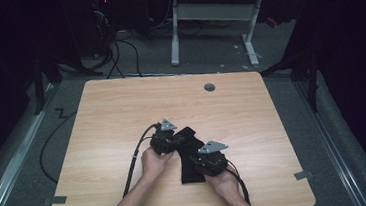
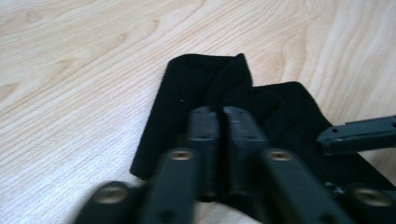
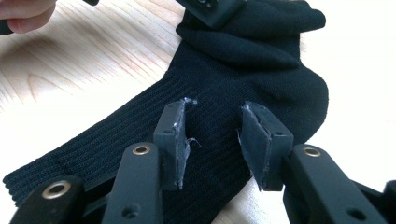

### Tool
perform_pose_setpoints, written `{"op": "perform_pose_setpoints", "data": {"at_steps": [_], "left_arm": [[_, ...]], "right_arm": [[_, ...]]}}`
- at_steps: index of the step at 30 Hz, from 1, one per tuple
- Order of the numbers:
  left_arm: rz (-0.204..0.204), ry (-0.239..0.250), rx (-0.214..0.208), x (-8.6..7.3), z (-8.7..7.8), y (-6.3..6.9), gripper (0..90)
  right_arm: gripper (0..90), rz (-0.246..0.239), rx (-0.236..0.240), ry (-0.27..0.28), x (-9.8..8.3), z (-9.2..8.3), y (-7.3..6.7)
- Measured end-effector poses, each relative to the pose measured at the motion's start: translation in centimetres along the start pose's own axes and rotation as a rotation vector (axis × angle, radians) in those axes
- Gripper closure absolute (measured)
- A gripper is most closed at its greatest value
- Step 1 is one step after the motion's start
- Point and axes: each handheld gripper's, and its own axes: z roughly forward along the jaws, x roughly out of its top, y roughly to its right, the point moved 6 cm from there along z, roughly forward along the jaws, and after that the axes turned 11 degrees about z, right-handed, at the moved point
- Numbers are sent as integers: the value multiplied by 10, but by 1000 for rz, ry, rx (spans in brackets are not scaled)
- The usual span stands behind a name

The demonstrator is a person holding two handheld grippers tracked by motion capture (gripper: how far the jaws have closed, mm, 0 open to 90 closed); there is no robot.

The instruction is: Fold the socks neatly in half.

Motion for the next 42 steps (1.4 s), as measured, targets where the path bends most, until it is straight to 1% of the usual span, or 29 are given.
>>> {"op": "perform_pose_setpoints", "data": {"at_steps": [2,3,5,8,9,10,11,12,13,14,15,16,18,19,20,21,22,23,24,25,26,27,28,30,32,35,37,40,42], "left_arm": [[6,6,-5,1,-1,0,865],[8,29,-22,4,-7,1,869],[9,50,-32,7,-13,2,870],[19,66,-49,9,-20,4,867],[36,50,-67,8,-22,7,865],[36,50,-67,8,-22,7,861],[64,2,-86,3,-19,11,850],[64,2,-86,3,-19,11,825],[77,-46,-83,-4,-12,14,782],[77,-46,-83,-4,-12,14,751],[79,-66,-78,-8,-8,15,751],[73,-64,-75,-9,-7,15,718],[49,-23,-63,-6,-10,15,679],[36,3,-57,-3,-15,13,664],[36,3,-57,-3,-15,13,663],[34,21,-48,-1,-21,11,660],[27,31,-34,1,-24,9,658],[24,31,-23,1,-26,7,658],[24,31,-23,1,-26,7,658],[-5,35,4,1,-28,1,657],[-5,35,4,1,-28,1,651],[-27,30,23,2,-26,-4,649],[-35,32,31,3,-25,-5,649],[-48,38,38,4,-23,-6,651],[-71,15,40,1,-16,-6,651],[-67,-5,36,-2,-12,-5,649],[-49,-23,30,-3,-9,0,642],[-41,-35,24,-6,-6,5,626],[-27,-49,25,-10,-5,7,618]], "right_arm": [[605,-1,0,1,0,0,0],[605,-2,-2,2,0,0,0],[605,-3,-2,2,0,0,0],[605,0,-2,3,0,0,0],[605,-2,-2,4,0,1,0],[605,-2,-2,4,0,1,0],[605,-2,-3,6,1,1,0],[605,-2,-3,6,1,1,0],[605,-2,-3,5,1,1,0],[605,-2,-3,5,1,1,0],[605,-2,-3,5,1,1,0],[605,-1,-2,4,1,1,0],[603,2,1,-6,2,1,1],[593,14,15,-32,4,-1,1],[593,14,15,-32,4,-1,1],[599,22,37,-29,8,-7,1],[618,21,36,-22,11,-10,2],[668,15,34,-10,16,-15,3],[668,15,34,-10,16,-15,3],[754,25,53,-3,25,-20,6],[765,32,52,5,29,-21,7],[776,40,45,11,36,-22,11],[780,45,42,17,40,-21,13],[784,76,37,23,49,-18,18],[786,93,34,31,57,-14,21],[786,90,20,33,64,-9,20],[784,81,10,26,69,-1,19],[776,86,11,-3,66,9,18],[765,87,6,-39,61,16,20]]}}
